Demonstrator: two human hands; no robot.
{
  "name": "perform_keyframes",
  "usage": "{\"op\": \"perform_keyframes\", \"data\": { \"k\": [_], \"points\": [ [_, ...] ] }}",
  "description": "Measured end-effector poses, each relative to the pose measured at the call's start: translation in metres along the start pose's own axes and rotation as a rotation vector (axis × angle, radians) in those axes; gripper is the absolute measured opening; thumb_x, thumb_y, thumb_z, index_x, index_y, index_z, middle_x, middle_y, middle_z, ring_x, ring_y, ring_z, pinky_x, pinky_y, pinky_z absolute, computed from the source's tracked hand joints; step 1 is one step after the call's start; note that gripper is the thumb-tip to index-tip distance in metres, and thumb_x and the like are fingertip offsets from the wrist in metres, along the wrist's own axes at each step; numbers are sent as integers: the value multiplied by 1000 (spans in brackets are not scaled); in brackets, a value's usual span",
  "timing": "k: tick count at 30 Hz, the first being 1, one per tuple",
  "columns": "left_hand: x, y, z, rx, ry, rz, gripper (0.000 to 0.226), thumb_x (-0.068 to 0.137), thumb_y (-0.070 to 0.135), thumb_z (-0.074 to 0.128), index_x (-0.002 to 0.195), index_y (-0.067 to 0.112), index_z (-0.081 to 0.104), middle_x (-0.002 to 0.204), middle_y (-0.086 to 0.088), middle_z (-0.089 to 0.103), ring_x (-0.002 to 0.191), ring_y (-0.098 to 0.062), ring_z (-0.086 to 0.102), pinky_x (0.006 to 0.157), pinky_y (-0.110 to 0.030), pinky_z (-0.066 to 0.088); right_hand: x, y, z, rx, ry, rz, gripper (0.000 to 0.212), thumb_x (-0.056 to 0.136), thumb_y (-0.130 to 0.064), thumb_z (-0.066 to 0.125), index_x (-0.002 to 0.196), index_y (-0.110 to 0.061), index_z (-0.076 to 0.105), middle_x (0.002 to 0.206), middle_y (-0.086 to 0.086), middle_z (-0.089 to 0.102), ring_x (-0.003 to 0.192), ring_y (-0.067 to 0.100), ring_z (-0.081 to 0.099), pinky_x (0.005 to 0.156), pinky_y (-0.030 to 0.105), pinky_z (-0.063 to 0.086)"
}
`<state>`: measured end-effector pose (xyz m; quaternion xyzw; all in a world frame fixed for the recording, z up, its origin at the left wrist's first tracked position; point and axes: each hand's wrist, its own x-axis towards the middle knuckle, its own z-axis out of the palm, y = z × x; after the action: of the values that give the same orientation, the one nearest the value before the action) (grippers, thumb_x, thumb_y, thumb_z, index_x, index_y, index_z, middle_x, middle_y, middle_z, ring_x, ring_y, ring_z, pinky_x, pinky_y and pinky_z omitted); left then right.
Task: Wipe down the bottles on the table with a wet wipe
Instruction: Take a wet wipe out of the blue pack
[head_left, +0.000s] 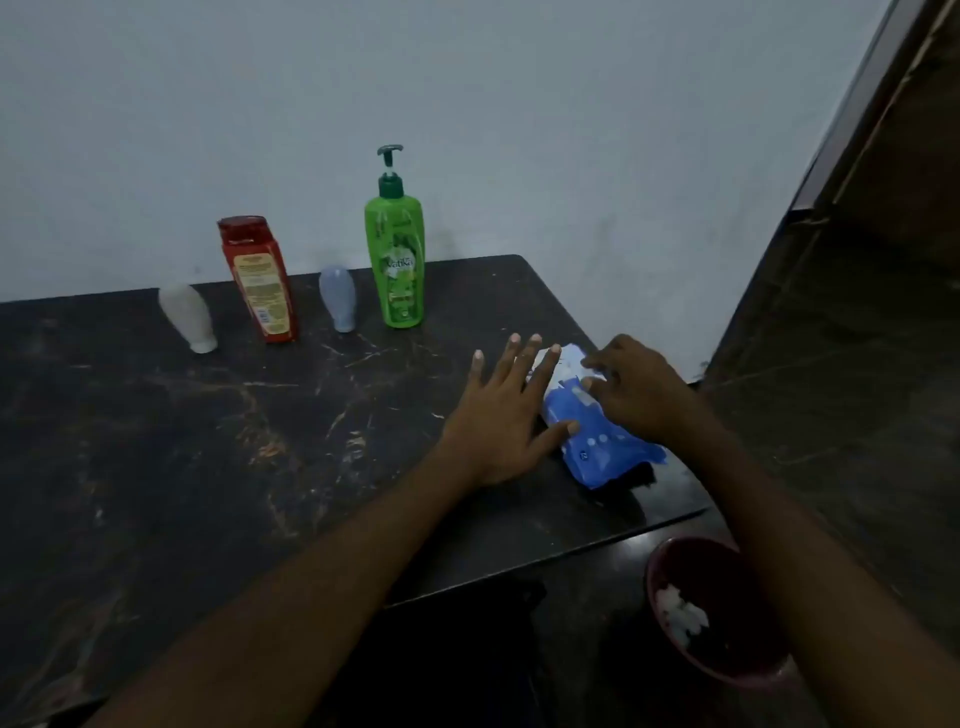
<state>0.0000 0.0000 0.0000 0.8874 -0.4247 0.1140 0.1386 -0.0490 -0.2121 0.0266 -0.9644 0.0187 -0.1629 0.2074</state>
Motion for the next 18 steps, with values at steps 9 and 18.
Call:
{"op": "perform_keyframes", "data": {
  "k": [9,18],
  "points": [
    [2,12,19,-73,-115,-68,90,95,79,27,164,25,9,172,-1,6,159,-23,-2,122,-69,3,-12,1,6,10,-77,12,18,92,-22,61,94,-8,71,88,3,65,81,21,61,76,37,50],
    [2,9,25,-117,-165,-99,88,95,79,29,163,26,15,171,2,15,159,-20,3,122,-68,10,-9,-1,23,-21,-81,79,22,94,-22,56,88,-9,72,86,5,68,77,20,62,76,39,52]
  ]
}}
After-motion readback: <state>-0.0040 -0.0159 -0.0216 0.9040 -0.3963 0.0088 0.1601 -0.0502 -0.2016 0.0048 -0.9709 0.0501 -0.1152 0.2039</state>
